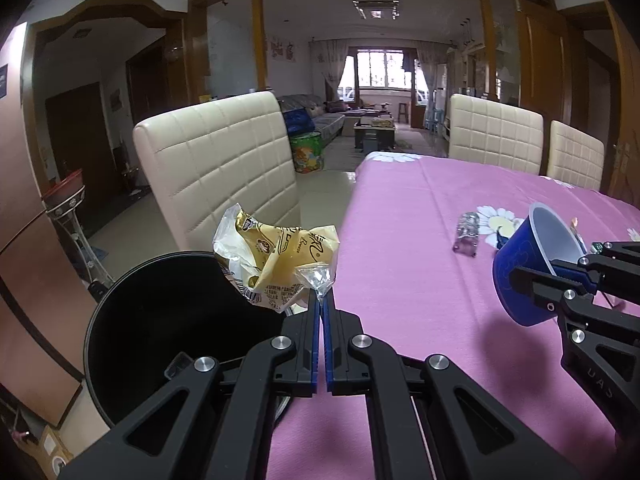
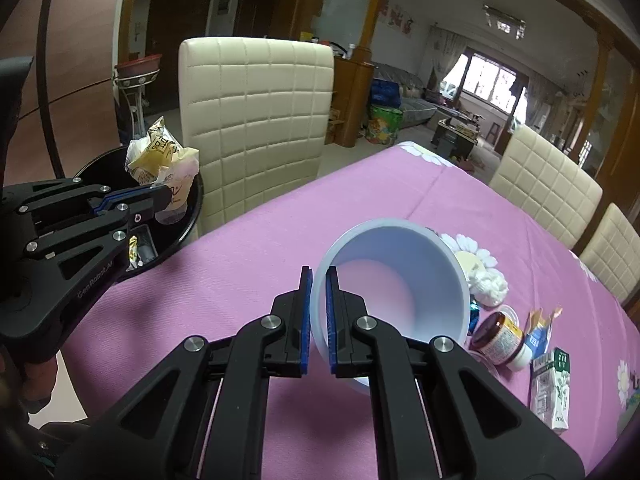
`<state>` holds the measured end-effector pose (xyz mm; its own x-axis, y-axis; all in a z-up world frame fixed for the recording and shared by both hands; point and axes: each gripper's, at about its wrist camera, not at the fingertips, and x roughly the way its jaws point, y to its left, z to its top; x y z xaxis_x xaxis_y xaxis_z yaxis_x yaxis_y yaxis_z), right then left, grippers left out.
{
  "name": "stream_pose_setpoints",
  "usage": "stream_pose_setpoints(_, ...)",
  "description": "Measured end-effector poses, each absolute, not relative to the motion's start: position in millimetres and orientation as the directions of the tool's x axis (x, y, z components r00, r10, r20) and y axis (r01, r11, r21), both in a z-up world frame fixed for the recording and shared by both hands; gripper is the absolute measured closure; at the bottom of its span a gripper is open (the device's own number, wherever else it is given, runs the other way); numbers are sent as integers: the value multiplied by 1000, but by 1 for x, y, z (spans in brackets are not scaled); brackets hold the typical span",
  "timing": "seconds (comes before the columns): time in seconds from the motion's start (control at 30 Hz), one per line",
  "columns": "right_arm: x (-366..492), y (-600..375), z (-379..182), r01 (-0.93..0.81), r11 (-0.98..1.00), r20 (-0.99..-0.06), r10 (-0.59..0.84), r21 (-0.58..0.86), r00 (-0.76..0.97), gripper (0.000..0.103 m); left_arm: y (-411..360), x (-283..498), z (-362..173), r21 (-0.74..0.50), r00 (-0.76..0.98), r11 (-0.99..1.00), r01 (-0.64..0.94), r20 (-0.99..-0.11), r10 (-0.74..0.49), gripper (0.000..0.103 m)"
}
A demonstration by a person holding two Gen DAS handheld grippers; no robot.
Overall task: Collect trash
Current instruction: 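Carry the yellow wrapper and blue bowl to the bin and release both inside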
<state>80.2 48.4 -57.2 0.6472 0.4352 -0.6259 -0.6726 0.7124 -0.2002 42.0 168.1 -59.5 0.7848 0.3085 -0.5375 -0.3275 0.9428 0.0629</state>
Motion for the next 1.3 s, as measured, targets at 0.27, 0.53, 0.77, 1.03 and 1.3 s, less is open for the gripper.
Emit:
stream_pose_setpoints(0.27,69,73,-60,-712,667,-639,454,-218,621,96,204,26,-61,61,754,907,-416,-535,382,101)
stream_pose_setpoints(0.53,65,85,-64,-724,652,-652,451,-227,610,96,228,19,-69,58,725,885,-463,-549,415,101)
stream_pose_setpoints(0.77,63,94,-67,-733,638,-655,452,-237,605,96,234,16,-71,52,721,880,-473,-551,420,101)
stream_pose_setpoints(1.03,60,102,-69,-746,624,-659,463,-231,592,96,245,16,-77,50,689,868,-495,-586,427,100)
stream_pose_setpoints(1.3,59,102,-69,-748,621,-660,465,-232,590,96,252,11,-81,-5,697,869,-495,-600,393,12)
